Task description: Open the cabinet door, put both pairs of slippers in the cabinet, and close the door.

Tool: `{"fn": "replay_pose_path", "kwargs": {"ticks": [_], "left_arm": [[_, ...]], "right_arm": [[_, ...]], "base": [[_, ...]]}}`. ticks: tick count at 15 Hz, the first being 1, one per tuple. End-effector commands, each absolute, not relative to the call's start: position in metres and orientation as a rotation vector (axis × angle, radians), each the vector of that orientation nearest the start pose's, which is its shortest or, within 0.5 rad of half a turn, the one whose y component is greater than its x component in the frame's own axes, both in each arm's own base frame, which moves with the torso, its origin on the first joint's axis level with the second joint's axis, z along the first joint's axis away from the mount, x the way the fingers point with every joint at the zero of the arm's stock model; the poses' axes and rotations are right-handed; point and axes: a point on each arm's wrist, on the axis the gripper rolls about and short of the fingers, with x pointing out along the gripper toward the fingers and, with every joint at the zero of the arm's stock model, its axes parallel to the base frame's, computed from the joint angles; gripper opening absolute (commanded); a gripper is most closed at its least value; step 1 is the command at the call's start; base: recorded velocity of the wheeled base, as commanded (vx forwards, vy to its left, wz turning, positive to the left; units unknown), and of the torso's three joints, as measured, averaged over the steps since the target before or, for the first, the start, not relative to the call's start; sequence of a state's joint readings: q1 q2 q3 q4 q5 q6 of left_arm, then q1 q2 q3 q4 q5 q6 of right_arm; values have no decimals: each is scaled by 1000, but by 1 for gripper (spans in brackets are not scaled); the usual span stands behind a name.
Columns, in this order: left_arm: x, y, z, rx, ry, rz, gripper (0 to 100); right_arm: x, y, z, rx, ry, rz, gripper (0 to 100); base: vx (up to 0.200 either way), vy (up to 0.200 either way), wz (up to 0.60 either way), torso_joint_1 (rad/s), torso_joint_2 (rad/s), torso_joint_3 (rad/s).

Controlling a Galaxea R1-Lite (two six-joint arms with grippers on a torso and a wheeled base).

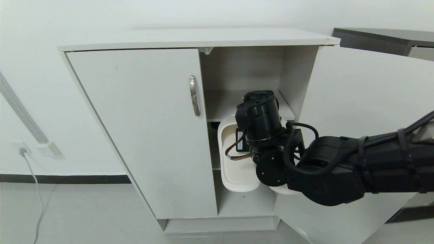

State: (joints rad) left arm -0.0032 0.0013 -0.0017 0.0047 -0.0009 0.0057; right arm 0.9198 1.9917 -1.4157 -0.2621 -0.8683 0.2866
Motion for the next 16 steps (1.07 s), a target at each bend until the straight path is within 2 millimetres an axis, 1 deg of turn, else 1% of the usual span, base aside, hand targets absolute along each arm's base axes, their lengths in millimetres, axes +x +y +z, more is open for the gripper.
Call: {"fn": "replay_pose_path", "kwargs": {"ticks": [1, 6, 13, 16], "left_arm": [[-23, 0, 75, 6, 6, -5, 0], [-23, 0, 75, 6, 5, -5, 0], [-23, 0, 75, 8, 5, -5, 0], [-23, 0, 75, 8, 5, -5, 0]], "right_arm": [[256, 308, 213, 42, 200, 23, 0], [255, 306, 219, 56, 183, 27, 0], [257, 305, 218, 34, 184, 22, 0], [260, 303, 218, 19, 183, 24, 0]], "base": [[0, 0, 0, 0, 0, 0], [200, 0, 0, 1, 3, 4], [200, 0, 0, 5, 2, 2], [0, 0, 0, 0, 0, 0]]}}
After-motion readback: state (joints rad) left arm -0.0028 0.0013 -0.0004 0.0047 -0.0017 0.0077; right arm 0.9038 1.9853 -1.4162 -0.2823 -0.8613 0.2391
